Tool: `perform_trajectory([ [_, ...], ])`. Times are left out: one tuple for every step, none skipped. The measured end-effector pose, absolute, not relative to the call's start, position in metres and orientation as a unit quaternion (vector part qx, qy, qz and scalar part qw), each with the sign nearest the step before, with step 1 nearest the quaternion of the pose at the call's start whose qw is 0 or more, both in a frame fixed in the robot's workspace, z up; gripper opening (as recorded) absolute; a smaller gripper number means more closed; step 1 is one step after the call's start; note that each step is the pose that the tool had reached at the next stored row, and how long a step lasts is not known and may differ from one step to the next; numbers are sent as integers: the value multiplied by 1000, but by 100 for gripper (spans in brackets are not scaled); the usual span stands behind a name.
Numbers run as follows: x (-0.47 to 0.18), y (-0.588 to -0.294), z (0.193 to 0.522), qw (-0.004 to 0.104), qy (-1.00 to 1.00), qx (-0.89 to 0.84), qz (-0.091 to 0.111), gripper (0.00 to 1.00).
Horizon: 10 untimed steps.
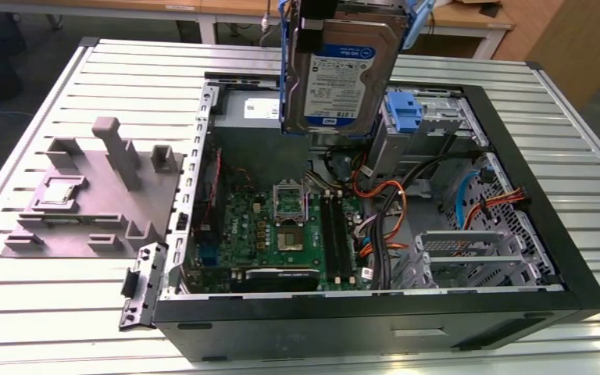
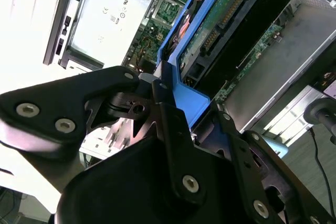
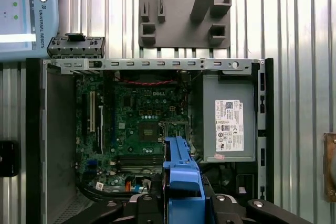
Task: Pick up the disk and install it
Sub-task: 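Insert the disk into the insertion slot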
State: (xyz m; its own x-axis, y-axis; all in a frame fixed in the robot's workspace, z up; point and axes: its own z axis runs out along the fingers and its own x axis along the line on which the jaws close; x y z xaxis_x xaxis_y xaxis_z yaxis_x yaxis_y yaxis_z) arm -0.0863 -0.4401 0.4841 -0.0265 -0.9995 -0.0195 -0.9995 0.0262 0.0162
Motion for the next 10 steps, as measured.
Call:
perform_trajectory([
  [-86,-441,484,1,716,-698,13,36],
  [-86,-441,484,1,716,-698,13,36],
  [-86,-442,484,1,716,-698,13,36],
  [-86,-443,484,1,716,-698,13,36],
  [-86,-443,484,1,716,-698,13,36],
  [-86,-444,484,1,716,-698,13,36],
  [-86,-444,484,1,716,-698,13,36],
  [-86,-444,484,1,716,-698,13,36],
  [-86,-444,484,1,716,-698,13,36],
  [-86,-444,484,1,716,-698,13,36],
])
